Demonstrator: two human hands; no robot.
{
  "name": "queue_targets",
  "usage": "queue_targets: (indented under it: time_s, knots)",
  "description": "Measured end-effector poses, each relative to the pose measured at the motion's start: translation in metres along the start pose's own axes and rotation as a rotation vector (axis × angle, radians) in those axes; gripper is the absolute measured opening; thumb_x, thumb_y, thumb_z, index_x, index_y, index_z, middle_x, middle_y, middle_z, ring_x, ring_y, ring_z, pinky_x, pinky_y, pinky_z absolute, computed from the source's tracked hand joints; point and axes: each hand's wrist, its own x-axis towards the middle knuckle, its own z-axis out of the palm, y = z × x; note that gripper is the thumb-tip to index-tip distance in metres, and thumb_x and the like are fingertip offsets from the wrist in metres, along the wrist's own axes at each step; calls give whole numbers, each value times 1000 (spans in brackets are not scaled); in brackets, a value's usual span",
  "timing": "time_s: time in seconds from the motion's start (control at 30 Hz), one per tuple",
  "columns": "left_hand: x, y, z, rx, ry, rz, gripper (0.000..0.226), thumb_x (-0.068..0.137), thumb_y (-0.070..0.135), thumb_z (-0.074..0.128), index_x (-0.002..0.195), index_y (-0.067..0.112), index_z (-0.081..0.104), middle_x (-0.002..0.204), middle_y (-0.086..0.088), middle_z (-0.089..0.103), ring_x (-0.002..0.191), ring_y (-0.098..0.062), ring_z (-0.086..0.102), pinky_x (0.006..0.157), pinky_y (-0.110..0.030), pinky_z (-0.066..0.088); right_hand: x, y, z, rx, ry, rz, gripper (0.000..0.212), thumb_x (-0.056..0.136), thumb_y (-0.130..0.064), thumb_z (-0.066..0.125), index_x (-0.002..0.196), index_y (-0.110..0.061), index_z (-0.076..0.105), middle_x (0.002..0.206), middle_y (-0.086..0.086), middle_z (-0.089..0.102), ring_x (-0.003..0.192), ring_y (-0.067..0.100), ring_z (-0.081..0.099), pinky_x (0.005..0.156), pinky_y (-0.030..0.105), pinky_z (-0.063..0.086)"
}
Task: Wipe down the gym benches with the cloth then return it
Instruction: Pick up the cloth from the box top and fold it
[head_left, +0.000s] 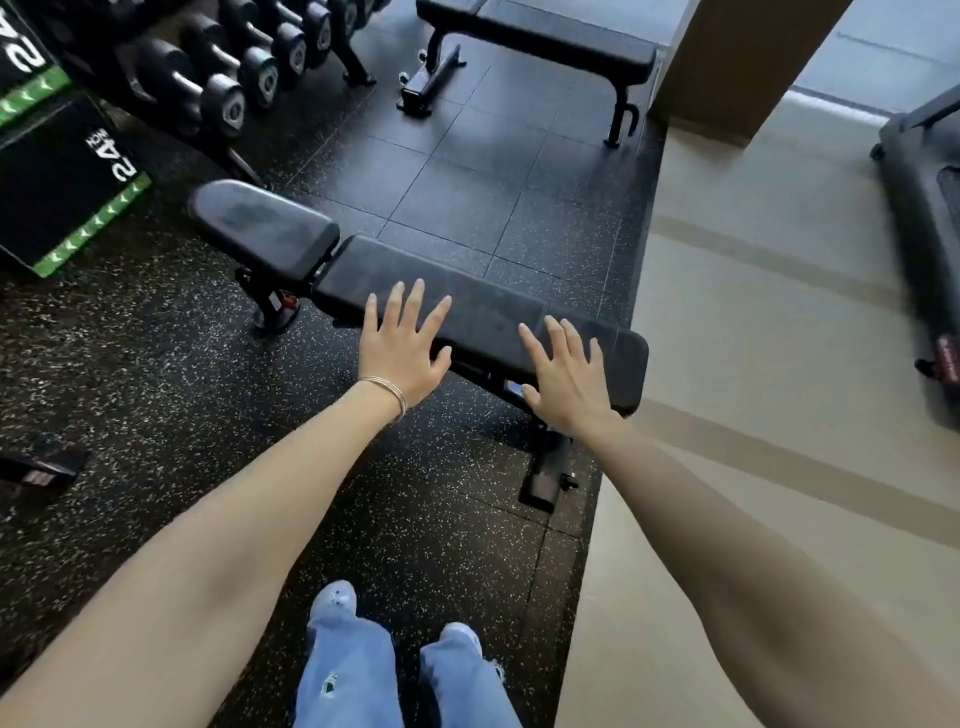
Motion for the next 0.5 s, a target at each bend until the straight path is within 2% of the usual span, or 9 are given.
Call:
queue_targets:
  time_s: [0.27,0.5]
  knots:
    - [-38,-98,23,24,-27,-132,64,93,49,31,149,29,9,158,-10,8,144,-30,8,116,-52,7,32,-96,6,-19,-26,-169,76,92,-41,52,151,-24,6,157,12,7,145,29,4,113,57,15]
    - [-69,-212,30,23,-11,-223,64,92,49,34,149,28,13,157,-11,13,143,-31,12,115,-52,9,76,-216,-2,-33,-39,-291,76,93,-43,50,151,-25,5,157,12,7,145,30,5,113,56,14]
